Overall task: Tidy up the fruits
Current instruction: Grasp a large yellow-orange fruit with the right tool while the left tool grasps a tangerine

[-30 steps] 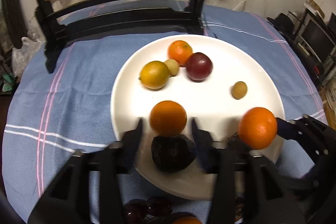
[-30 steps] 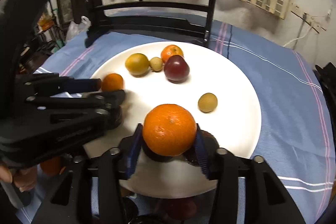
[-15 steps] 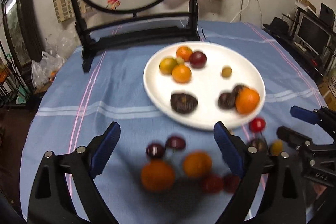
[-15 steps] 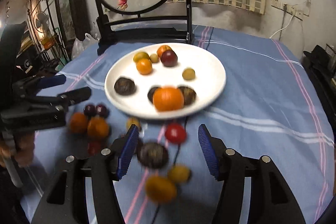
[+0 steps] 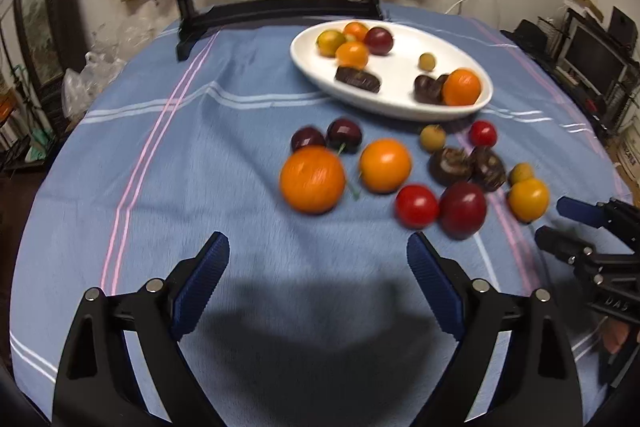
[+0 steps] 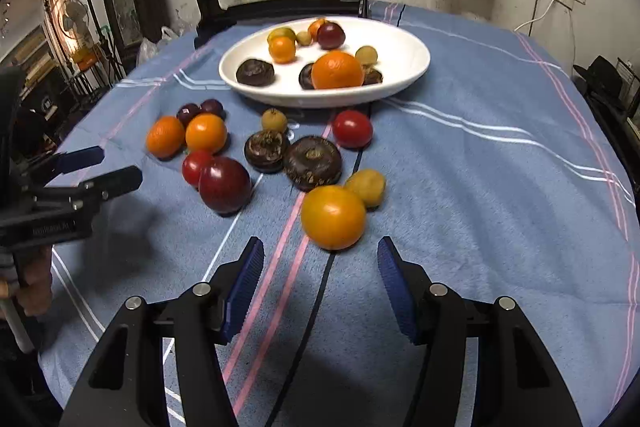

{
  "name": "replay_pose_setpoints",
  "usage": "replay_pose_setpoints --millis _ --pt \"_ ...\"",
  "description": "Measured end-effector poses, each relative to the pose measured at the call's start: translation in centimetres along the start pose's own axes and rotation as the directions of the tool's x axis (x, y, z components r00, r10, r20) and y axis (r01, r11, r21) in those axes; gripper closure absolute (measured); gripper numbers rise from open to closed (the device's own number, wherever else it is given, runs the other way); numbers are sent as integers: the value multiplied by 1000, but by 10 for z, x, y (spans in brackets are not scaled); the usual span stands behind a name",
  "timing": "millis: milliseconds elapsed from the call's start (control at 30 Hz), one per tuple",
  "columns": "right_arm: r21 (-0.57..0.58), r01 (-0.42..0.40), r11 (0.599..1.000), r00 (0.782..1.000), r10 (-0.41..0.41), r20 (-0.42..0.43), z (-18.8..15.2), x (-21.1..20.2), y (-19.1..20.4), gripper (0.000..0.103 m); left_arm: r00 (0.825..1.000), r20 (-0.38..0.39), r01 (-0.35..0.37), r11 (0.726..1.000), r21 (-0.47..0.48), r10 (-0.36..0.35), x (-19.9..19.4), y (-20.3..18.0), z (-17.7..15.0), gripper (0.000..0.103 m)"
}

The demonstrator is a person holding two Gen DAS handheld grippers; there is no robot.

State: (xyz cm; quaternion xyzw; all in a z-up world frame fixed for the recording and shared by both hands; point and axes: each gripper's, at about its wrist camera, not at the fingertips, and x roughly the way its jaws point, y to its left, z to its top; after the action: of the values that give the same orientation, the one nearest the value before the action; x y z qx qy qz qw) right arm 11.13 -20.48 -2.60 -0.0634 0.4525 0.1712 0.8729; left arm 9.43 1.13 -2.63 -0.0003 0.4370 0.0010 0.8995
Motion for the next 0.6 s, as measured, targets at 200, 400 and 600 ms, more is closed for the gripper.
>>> replay_pose_setpoints --millis 200,400,600 --pt "-17 39 999 998 -40 -45 9 22 5 45 999 -32 9 1000 13 -8 9 -3 -9 15" --pt "-32 93 995 995 -94 -44 15 32 10 64 998 -59 31 999 -7 -32 12 0 -8 15" --pt "-1 61 998 998 -61 -28 12 27 5 64 998 -56 10 1000 -22 -11 13 8 -5 15"
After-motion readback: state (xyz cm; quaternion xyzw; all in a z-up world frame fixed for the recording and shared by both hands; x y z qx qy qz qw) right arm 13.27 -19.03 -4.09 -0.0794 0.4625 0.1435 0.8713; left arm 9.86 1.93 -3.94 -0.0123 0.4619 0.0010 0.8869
